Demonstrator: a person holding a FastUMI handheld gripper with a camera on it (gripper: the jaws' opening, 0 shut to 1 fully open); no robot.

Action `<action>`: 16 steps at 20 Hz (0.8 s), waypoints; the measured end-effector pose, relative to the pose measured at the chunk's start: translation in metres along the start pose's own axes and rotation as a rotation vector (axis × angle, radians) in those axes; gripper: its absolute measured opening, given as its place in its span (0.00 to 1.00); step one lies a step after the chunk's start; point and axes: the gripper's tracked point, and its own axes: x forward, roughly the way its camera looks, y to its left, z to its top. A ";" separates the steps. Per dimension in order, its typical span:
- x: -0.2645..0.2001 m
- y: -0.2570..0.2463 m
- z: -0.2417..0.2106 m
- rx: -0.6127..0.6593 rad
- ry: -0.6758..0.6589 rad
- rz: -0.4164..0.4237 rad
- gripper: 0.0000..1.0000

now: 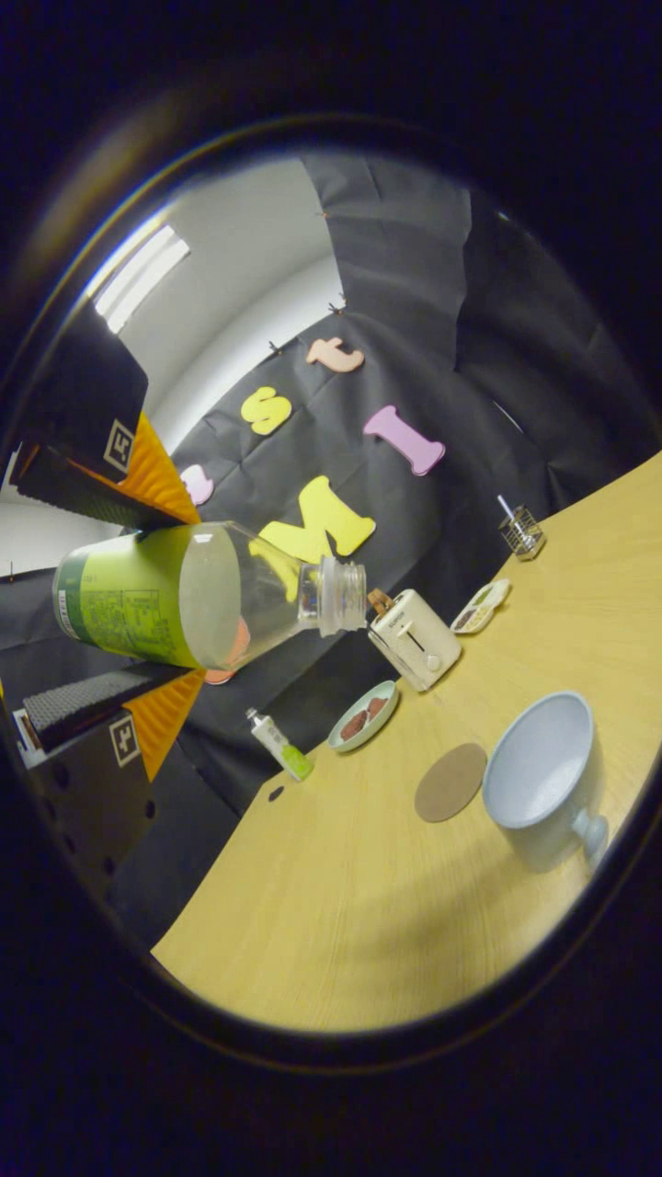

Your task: Take the bottle from table, then pour the juice into the cup, finally place the bottle on the coaster

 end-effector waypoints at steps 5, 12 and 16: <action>0.000 0.020 0.001 0.028 -0.011 0.029 0.79; 0.002 0.032 0.003 0.027 -0.024 0.045 0.79; 0.005 0.025 0.001 -0.021 -0.027 0.020 0.80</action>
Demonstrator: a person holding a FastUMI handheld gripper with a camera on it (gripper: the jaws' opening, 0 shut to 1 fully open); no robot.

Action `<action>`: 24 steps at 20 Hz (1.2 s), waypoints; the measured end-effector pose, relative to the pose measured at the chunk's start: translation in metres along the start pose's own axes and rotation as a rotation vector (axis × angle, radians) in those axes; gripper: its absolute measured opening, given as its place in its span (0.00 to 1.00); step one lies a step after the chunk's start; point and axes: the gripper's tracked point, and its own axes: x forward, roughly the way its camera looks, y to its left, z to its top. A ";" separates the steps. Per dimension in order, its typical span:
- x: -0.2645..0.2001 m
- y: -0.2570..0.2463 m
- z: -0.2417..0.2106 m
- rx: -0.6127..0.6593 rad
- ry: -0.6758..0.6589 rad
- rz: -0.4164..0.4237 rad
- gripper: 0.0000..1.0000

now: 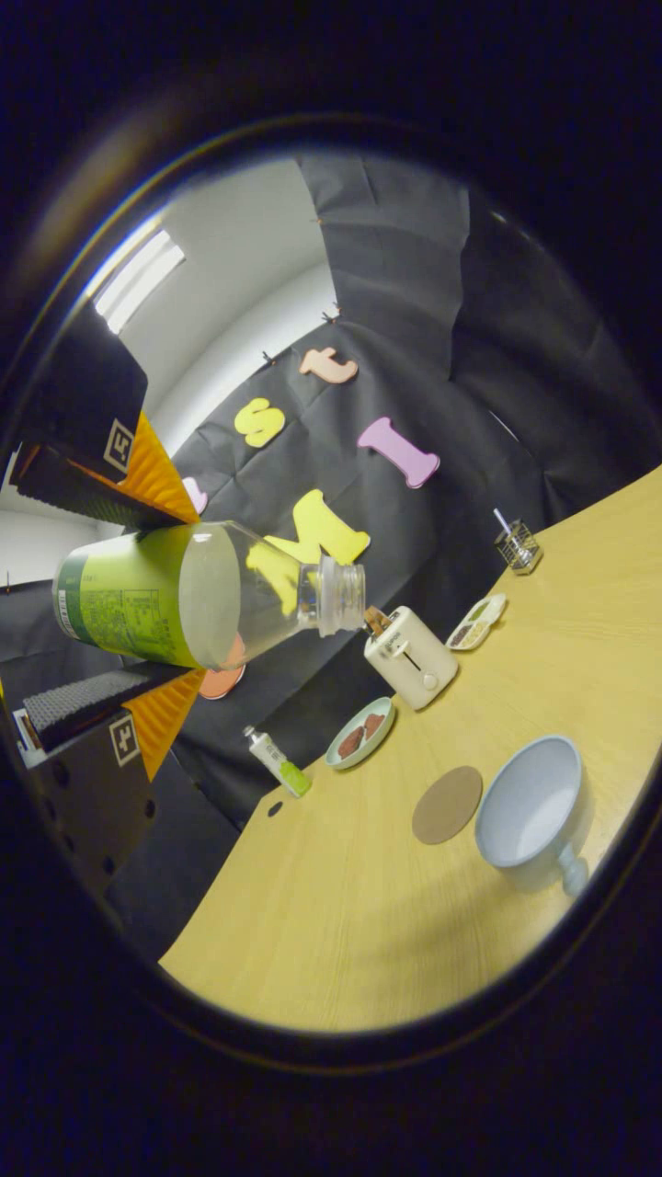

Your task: Take the bottle from table, then pour the juice into the cup, finally place the bottle on the coaster

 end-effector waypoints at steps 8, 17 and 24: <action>0.018 -0.055 -0.005 -0.649 0.036 -0.324 0.79; 0.040 -0.119 0.030 -1.407 0.110 -0.577 0.80; 0.057 -0.123 0.053 -1.868 0.095 -0.610 0.81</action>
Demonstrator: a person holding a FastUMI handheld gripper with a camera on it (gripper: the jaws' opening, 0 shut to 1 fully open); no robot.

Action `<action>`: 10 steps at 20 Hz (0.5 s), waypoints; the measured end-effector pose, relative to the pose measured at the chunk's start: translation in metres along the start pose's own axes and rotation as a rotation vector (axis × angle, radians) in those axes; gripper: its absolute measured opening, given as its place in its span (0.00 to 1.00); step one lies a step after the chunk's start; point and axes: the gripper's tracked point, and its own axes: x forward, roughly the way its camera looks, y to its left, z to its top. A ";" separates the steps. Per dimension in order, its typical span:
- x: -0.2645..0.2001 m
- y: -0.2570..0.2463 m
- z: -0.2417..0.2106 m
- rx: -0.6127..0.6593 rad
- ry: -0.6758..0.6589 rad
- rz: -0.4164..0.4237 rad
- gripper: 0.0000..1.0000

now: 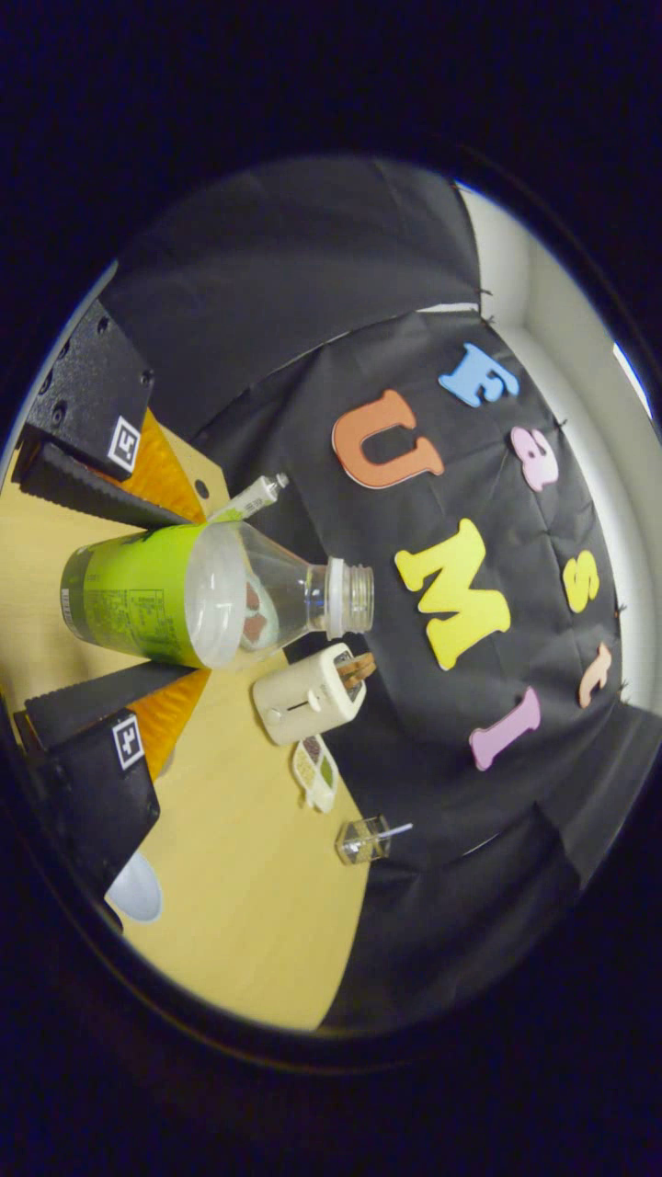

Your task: Take the bottle from table, then pour the juice into the cup, finally place the bottle on the coaster

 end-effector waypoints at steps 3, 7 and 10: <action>0.005 -0.013 0.010 -0.114 -0.026 -0.055 0.81; 0.007 -0.017 0.028 -0.189 -0.054 -0.084 0.82; 0.008 -0.026 0.035 -0.225 -0.061 -0.116 0.82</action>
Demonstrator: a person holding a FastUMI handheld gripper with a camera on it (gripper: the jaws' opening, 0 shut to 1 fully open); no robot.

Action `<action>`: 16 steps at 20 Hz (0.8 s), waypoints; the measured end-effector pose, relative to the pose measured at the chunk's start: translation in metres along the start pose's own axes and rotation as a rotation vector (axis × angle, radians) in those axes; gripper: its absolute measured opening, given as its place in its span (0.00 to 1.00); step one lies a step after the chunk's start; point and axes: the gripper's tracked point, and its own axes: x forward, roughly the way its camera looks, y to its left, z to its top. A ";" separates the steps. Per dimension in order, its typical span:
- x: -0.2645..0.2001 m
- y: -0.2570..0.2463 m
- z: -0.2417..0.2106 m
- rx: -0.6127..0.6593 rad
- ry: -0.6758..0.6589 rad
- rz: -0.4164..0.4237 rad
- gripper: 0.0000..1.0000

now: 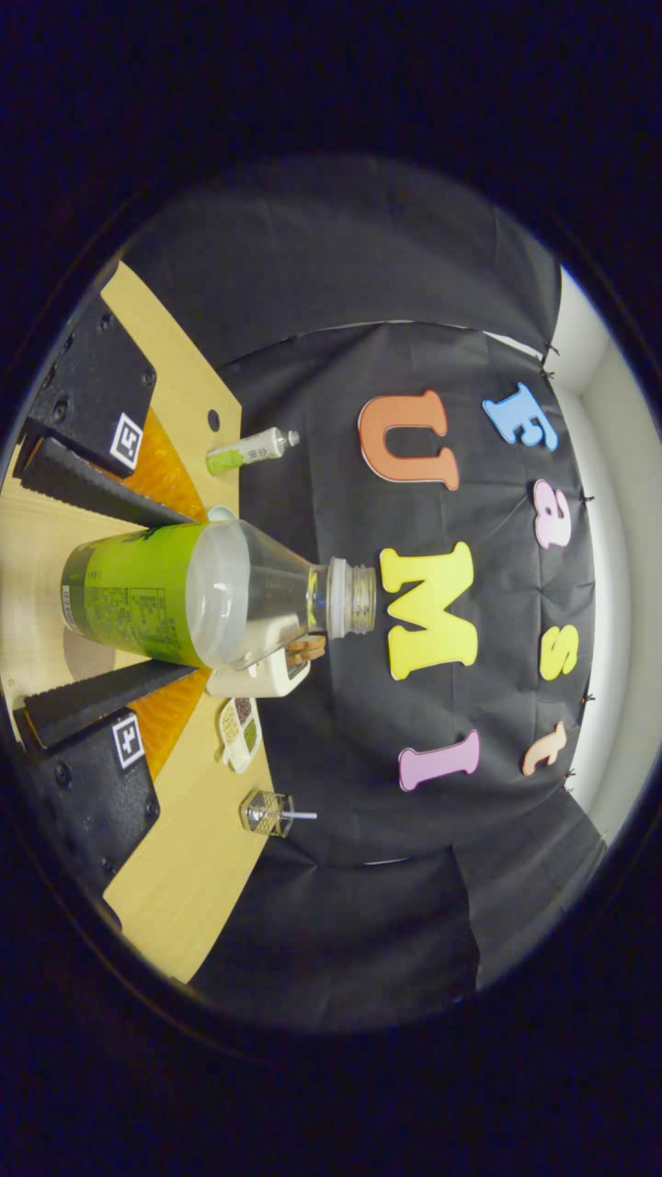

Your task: Take the bottle from table, then pour the juice into the cup, finally place the bottle on the coaster

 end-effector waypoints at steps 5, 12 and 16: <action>0.012 -0.015 -0.003 0.023 -0.027 -0.031 0.82; 0.042 -0.021 -0.029 0.003 -0.014 -0.042 0.82; 0.059 -0.026 -0.049 -0.053 -0.007 -0.069 0.82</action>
